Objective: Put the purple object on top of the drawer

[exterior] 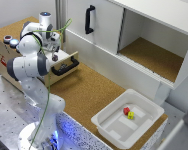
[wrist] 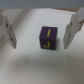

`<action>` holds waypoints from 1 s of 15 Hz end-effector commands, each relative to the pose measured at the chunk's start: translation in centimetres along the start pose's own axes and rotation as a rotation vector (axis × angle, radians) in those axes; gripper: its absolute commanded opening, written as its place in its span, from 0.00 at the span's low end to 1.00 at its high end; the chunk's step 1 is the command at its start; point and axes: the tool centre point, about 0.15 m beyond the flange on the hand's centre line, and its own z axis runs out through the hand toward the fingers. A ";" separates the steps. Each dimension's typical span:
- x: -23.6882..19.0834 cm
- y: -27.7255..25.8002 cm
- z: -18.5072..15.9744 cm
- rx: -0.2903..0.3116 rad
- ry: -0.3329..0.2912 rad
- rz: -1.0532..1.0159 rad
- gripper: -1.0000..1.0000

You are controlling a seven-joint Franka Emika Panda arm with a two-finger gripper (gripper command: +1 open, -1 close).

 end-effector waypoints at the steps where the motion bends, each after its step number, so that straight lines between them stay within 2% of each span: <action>1: 1.8 1.9 3.5 0.071 0.038 0.074 1.00; 3: 3.0 1.7 3.2 0.055 0.049 0.025 1.00; 4: 3.3 1.8 3.2 0.044 0.052 0.014 0.00; 7: 3.2 1.9 3.6 0.024 0.035 0.015 0.00; 10: 2.4 1.7 4.3 0.030 0.028 0.036 0.00; 15: 2.4 1.1 3.8 0.028 0.051 0.042 0.00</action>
